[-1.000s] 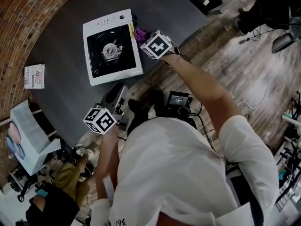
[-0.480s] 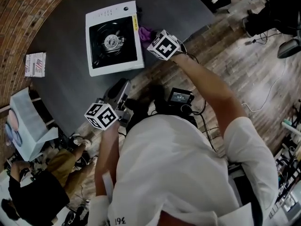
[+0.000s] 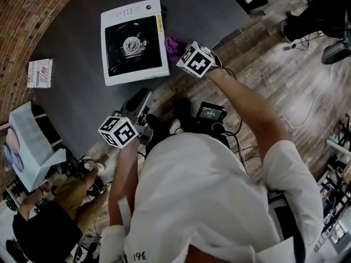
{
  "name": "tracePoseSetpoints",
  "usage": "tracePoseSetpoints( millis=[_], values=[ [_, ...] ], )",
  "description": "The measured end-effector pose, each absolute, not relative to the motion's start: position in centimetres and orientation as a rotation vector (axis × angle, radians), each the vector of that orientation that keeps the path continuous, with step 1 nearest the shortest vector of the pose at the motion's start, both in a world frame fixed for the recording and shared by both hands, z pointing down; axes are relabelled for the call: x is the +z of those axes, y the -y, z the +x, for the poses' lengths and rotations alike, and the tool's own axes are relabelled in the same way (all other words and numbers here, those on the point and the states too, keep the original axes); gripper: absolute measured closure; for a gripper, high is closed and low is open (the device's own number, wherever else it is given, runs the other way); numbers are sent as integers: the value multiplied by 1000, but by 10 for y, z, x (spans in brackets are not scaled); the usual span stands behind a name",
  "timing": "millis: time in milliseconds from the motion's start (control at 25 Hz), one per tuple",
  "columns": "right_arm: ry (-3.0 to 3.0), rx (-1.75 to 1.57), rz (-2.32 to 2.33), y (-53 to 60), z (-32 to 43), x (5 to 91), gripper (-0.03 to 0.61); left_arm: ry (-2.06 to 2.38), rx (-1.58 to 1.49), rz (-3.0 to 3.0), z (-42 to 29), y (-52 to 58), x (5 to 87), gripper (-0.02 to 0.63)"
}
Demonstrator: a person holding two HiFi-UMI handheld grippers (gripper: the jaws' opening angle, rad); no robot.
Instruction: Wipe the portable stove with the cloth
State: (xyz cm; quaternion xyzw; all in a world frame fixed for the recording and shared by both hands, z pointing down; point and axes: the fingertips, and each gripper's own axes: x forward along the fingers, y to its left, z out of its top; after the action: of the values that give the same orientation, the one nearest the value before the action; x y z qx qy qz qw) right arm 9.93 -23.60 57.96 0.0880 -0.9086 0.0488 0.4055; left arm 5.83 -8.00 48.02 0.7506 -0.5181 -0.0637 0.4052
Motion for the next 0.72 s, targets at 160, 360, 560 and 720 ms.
tracePoseSetpoints(
  millis=[160,360,560,720],
  values=[
    [2284,124,229,224,103,579,468,1269,-161,1908,57,75,482,499],
    [2251,116,242,210,109,577,468,1233,-161,1931,53,73,480,500],
    [2229,109,246,196,114,577,468,1204,-165,1953,48,70,478,500],
    [2215,112,249,185,117,576,468,1182,-167,1969,44,68,477,500]
  ],
)
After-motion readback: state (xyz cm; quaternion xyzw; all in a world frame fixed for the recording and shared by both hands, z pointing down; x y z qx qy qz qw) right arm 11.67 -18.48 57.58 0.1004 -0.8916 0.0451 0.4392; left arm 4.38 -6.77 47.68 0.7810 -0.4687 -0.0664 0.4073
